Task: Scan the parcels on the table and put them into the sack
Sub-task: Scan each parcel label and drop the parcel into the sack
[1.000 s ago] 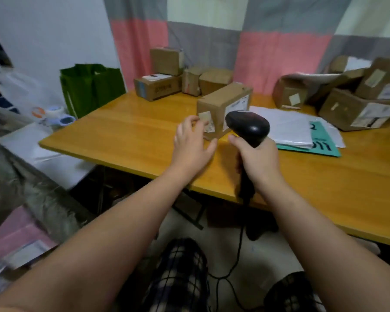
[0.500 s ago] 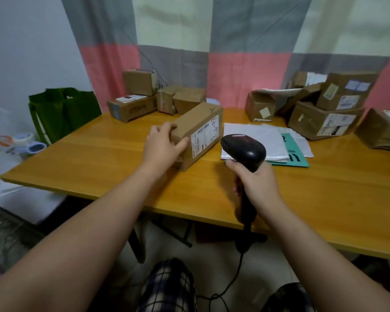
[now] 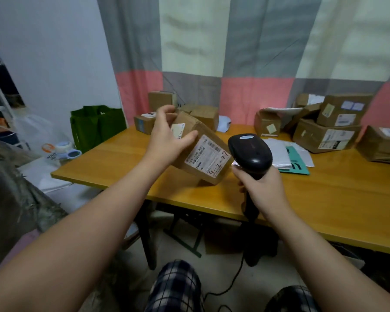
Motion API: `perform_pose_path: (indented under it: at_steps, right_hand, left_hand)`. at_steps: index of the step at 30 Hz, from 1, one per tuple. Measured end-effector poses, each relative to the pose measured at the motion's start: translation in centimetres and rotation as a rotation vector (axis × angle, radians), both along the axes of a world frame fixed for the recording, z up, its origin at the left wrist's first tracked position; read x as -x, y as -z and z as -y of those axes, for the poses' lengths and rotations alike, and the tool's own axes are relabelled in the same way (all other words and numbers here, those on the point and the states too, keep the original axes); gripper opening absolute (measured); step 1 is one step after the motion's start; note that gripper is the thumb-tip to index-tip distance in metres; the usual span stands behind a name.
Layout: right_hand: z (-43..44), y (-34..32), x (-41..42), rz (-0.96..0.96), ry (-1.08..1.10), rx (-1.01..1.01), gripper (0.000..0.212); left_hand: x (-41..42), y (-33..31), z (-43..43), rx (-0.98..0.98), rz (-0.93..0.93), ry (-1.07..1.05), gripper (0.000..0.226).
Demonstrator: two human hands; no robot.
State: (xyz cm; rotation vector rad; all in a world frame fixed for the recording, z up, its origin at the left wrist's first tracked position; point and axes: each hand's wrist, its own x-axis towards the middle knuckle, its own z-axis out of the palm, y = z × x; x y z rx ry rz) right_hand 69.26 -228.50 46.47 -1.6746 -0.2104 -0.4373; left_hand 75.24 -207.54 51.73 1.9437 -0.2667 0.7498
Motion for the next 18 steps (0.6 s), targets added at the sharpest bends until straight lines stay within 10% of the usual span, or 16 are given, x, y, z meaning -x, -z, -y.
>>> perform_pose_path:
  at_steps: [11,18]
  right_hand:
    - [3.1,0.0,1.7,0.101,0.107,0.056,0.039]
    - [4.1,1.9,1.7,0.096,0.101,0.034,0.035]
  left_hand:
    - [-1.4,-3.4,5.1,-0.732,-0.208,0.052,0.047]
    - [-1.9,2.1,5.5,-0.091,-0.182,0.268,0.098]
